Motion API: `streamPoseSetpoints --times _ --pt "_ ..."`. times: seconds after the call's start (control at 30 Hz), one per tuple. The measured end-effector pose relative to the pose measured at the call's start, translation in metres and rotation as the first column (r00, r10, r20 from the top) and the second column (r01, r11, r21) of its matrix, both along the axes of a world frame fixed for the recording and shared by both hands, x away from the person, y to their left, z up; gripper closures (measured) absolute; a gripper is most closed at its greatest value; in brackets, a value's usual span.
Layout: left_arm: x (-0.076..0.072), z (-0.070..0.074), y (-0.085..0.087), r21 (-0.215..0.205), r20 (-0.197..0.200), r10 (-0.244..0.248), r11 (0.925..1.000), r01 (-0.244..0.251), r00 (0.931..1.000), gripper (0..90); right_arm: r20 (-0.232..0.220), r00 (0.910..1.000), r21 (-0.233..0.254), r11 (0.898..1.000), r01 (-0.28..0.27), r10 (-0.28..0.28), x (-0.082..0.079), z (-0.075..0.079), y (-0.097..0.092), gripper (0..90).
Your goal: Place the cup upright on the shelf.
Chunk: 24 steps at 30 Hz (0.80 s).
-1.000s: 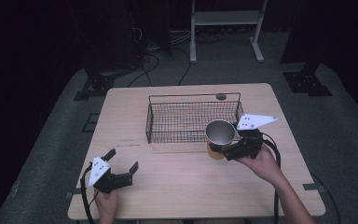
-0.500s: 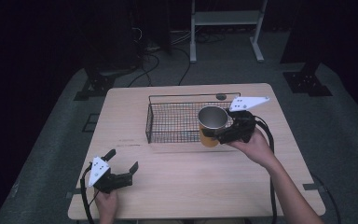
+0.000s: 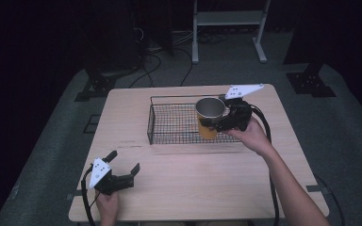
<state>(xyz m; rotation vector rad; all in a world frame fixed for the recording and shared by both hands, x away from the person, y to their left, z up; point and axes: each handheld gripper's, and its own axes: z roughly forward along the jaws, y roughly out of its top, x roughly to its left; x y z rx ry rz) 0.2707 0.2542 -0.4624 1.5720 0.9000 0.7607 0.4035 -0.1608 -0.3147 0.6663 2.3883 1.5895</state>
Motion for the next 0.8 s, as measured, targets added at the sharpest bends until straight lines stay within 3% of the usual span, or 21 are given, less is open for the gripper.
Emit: streamPoseSetpoints --times 0.3,0.63,0.8 --pt "0.000 0.000 0.000 0.000 0.001 0.000 1.0000 0.000 1.0000 0.0 -0.018 0.9998 -0.021 1.000 0.010 -0.011 0.018 0.001 0.006 12.8" --pt "0.000 0.000 0.000 -0.005 0.000 -0.001 1.0000 0.001 1.0000 0.0 -0.007 0.9998 -0.047 0.999 0.018 -0.018 0.031 0.005 0.014 12.8" --pt "0.000 0.000 0.000 -0.001 -0.001 0.000 1.0000 0.000 1.0000 0.0 -0.010 0.9996 -0.051 0.998 0.026 -0.026 0.043 0.000 0.018 12.8"
